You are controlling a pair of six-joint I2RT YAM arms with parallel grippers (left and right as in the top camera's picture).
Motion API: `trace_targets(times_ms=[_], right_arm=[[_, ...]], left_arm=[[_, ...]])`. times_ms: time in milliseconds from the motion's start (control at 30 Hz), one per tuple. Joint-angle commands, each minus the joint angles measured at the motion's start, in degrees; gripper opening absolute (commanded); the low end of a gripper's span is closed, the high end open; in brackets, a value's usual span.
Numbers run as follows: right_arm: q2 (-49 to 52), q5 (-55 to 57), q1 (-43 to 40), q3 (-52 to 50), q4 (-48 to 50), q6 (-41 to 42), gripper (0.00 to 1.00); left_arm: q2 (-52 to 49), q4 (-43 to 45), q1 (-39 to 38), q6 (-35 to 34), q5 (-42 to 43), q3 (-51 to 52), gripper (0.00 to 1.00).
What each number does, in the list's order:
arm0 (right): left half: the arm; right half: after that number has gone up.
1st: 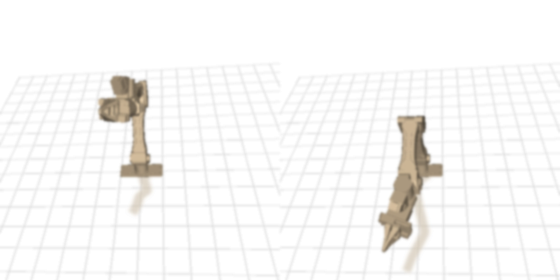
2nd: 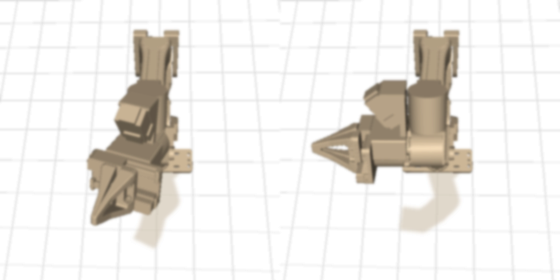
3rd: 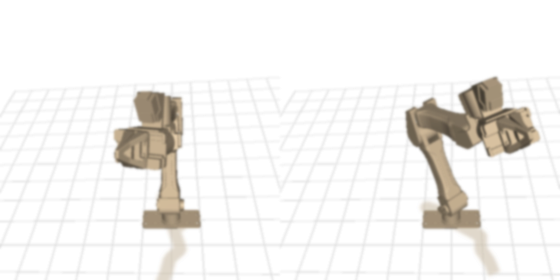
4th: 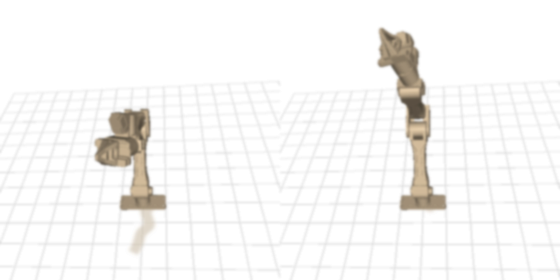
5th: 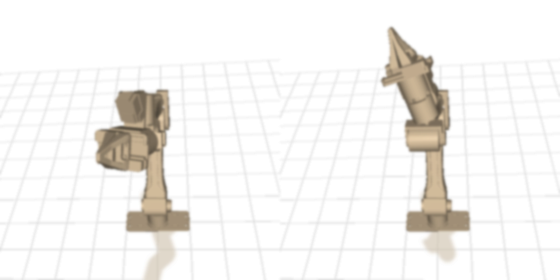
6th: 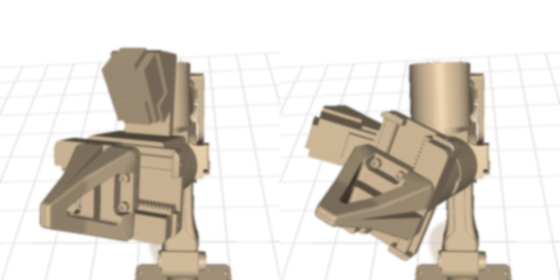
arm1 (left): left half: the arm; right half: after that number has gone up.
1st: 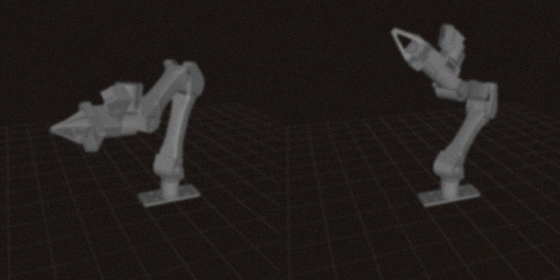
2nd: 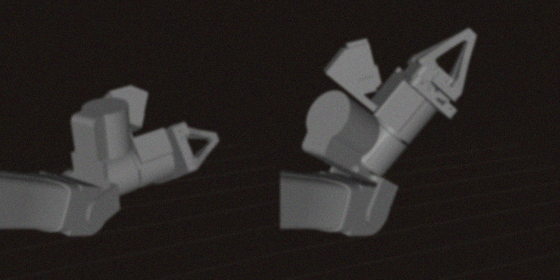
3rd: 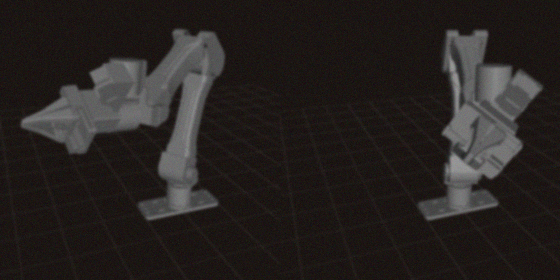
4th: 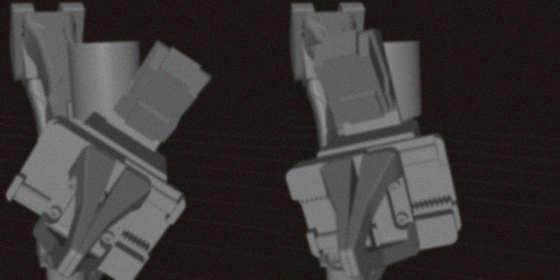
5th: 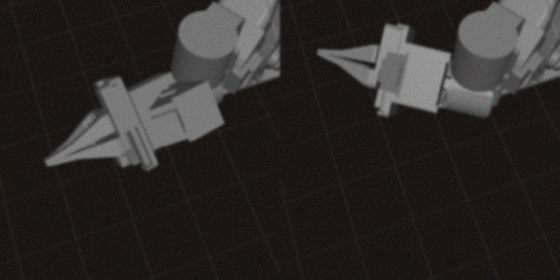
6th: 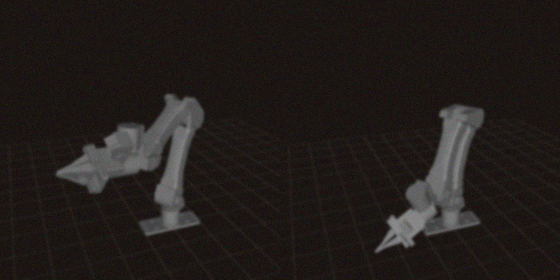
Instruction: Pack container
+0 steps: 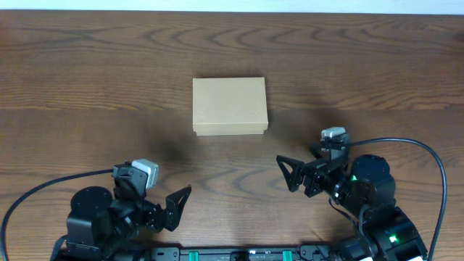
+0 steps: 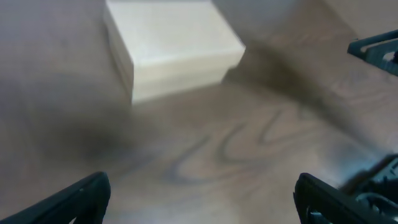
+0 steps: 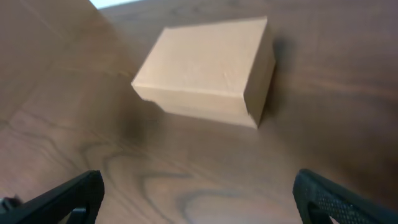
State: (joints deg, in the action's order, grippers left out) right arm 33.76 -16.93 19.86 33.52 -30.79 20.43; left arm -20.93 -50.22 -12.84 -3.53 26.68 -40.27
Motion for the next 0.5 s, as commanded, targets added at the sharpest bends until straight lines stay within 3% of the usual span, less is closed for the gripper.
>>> trace_targets(times_ms=[0, 333, 467], right_arm=[[0.2, 0.0, 0.4, -0.7, -1.8, 2.0, 0.99], [0.4, 0.0, 0.4, -0.7, -8.1, 2.0, 0.99], [0.4, 0.0, 0.4, -0.7, -9.4, 2.0, 0.99]], left_arm=[[0.2, -2.8, 0.0, -1.8, -0.3, 0.0, 0.95], [1.1, -10.5, -0.1, -0.5, -1.3, 0.0, 0.95], [5.8, -5.4, 3.7, 3.1, -6.0, 1.1, 0.95]])
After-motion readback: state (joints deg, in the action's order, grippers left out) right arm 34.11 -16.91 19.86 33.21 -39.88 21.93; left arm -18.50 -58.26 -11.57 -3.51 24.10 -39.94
